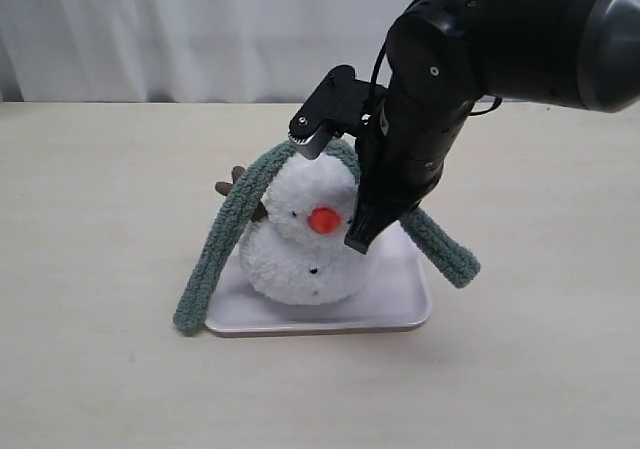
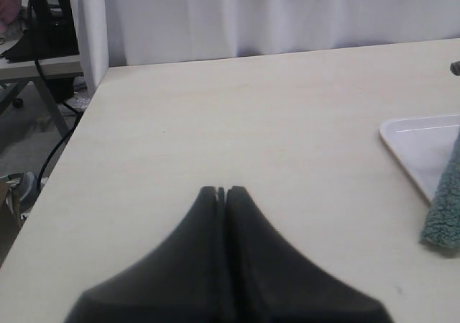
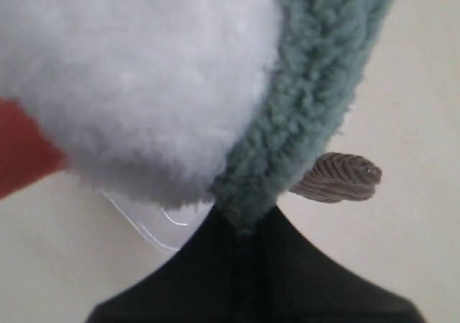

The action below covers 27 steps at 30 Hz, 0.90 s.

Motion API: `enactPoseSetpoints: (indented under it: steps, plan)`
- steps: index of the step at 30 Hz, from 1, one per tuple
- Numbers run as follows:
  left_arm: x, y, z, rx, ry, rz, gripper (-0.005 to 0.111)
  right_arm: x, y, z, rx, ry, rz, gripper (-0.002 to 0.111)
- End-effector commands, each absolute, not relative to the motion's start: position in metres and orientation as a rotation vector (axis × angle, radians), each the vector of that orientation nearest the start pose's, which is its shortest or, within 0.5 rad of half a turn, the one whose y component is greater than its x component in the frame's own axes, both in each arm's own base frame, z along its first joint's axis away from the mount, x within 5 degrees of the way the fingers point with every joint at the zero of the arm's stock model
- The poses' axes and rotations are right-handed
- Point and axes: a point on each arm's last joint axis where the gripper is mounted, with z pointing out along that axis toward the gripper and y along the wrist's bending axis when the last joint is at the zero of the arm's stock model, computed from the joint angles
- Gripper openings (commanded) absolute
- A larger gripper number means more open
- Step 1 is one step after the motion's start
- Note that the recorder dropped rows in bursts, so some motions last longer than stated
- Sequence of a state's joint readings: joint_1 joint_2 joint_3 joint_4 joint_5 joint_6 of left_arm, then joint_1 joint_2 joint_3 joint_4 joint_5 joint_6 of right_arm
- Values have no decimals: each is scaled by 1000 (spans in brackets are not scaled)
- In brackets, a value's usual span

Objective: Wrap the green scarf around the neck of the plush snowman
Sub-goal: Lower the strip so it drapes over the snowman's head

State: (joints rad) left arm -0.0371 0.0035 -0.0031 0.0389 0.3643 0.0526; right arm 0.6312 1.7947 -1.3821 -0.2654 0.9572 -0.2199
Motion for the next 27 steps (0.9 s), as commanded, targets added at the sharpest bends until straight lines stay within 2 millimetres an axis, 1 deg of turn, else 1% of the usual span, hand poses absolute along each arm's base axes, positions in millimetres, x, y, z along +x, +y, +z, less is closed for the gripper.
enactPoseSetpoints:
  steps: [1, 5, 10, 14, 15, 17, 21, 24, 27]
  plan:
    - [53, -1, 181, 103, 1835, 47, 0, 319, 204, 232, -1194, 2529, -264, 4]
    - [53, -1, 181, 103, 1835, 47, 0, 319, 208, 221, -1212, 2570, -225, 4]
    - [53, -1, 181, 103, 1835, 47, 0, 318, 210, 220, -1222, 2567, -184, 4]
    - [53, -1, 181, 103, 1835, 47, 0, 313, 214, 219, -1270, 2581, -104, 4]
    - [53, -1, 181, 103, 1835, 47, 0, 313, 214, 219, -1283, 2580, -97, 6]
    - [53, -1, 181, 103, 1835, 47, 0, 313, 214, 219, -1282, 2584, -95, 13]
    - [53, -1, 181, 103, 1835, 47, 0, 311, 213, 219, -1276, 2607, -100, 35]
    - [53, -1, 181, 103, 1835, 47, 0, 311, 212, 218, -1282, 2617, -115, 49]
    - [53, -1, 181, 103, 1835, 47, 0, 311, 211, 220, -1266, 2622, -126, 53]
